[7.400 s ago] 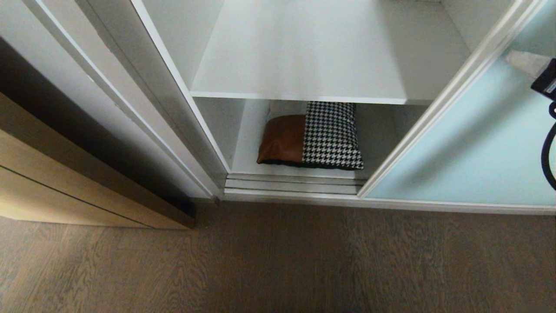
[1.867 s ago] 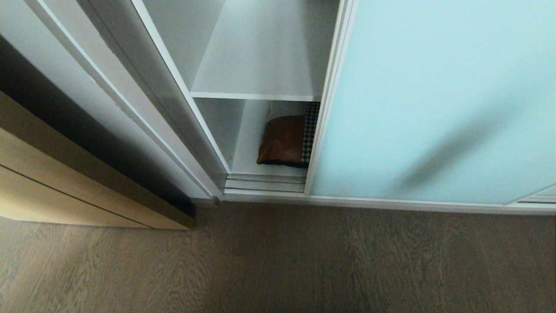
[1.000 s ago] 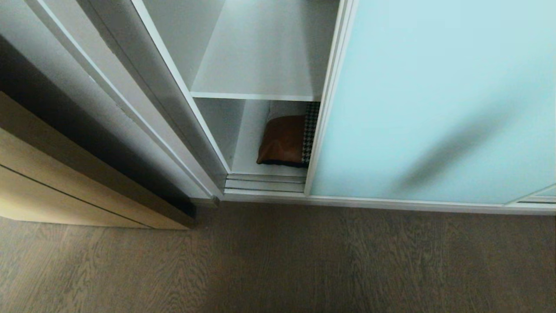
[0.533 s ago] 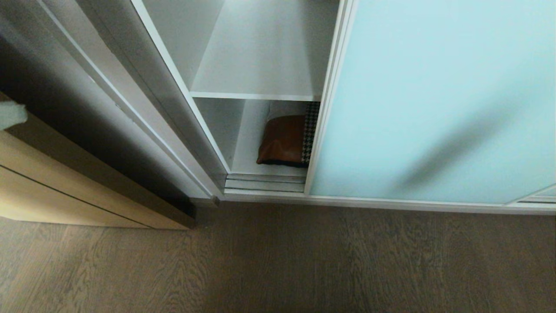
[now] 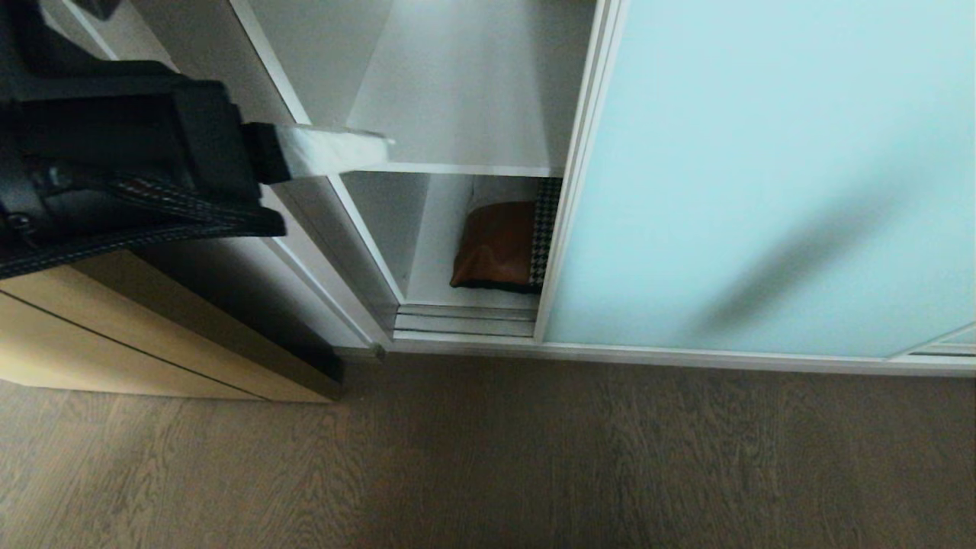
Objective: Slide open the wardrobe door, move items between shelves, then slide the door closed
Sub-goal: Close the door
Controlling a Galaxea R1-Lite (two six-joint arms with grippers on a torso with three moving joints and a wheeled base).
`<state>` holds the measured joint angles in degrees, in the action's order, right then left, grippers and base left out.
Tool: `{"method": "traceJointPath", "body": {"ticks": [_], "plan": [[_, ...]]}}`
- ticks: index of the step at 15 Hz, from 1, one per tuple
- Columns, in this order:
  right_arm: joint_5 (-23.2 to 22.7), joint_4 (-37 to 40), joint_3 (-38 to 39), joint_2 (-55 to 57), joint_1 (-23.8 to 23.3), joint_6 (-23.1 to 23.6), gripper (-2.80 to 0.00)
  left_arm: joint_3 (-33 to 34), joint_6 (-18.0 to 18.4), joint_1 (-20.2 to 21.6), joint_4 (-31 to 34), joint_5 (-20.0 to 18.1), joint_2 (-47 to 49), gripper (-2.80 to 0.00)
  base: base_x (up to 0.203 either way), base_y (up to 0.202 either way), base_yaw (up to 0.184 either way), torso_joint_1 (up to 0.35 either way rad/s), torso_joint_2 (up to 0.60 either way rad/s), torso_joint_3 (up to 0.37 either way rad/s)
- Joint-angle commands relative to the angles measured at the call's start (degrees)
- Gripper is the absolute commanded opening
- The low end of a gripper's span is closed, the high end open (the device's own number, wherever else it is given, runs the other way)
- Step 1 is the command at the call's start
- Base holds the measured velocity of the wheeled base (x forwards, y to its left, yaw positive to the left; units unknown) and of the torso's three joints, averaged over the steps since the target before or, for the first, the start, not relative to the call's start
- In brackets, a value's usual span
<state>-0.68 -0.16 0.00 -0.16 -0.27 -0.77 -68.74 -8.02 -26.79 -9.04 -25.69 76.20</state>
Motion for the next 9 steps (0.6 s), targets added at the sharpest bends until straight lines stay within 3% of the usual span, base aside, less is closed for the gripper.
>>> {"method": "traceJointPath", "body": {"ticks": [1, 3, 9], "plan": [[-0.02, -0.02, 0.09, 0.16, -0.08, -0.02, -2.8, -1.48, -0.05, -7.87, -0.52, 3.83, 5.81, -2.8, 0.0, 0.0, 0.0, 0.0, 0.0, 0.0], [-0.02, -0.02, 0.0, 0.16, 0.0, -0.02, -2.8, -1.73, -0.09, -11.11, -2.26, 7.52, 8.79, -2.8, 0.0, 0.0, 0.0, 0.0, 0.0, 0.0], [-0.02, -0.02, 0.0, 0.16, -0.03, -0.02, -2.8, -7.04, -5.2, -12.81, -4.66, 7.51, 12.71, -2.8, 0.0, 0.0, 0.0, 0.0, 0.0, 0.0]]}}
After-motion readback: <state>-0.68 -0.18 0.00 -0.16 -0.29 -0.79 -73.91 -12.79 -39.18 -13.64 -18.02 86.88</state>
